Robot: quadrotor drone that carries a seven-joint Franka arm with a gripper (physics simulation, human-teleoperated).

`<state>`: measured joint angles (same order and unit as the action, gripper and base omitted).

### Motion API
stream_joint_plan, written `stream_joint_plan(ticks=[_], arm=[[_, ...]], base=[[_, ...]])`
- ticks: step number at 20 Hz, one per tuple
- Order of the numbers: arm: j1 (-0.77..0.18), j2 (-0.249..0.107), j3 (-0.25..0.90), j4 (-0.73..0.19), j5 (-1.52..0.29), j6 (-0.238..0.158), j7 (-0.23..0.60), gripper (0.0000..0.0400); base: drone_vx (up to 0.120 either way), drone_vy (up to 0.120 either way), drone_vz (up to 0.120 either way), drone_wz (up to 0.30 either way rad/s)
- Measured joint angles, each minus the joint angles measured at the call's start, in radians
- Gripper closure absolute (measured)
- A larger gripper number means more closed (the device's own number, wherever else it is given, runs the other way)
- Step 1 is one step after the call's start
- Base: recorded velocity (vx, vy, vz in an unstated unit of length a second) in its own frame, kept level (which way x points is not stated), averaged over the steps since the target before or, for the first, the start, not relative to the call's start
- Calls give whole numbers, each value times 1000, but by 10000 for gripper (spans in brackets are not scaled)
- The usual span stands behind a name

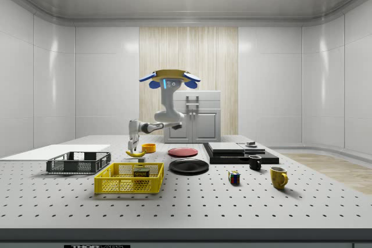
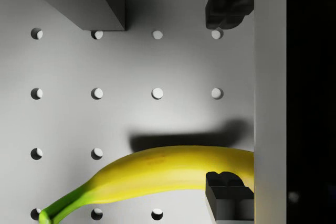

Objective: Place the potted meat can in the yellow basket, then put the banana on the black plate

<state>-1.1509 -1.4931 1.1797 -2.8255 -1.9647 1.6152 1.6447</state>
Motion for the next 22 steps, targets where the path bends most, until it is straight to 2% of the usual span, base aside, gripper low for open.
stream_joint_plan(ticks=[3,7,9,13,22], arm=[[0,0,0,0,0,0,0,0],[0,0,0,0,0,0,0,0],[0,0,0,0,0,0,0,0],[-2,0,-10,4,-10,4,0,0],[-12,3,-92,38,-86,41,-10,0]], base=[[0,-120,0,0],[0,-120,-100,0],[0,-100,0,0],[0,0,0,0],[0,0,0,0]])
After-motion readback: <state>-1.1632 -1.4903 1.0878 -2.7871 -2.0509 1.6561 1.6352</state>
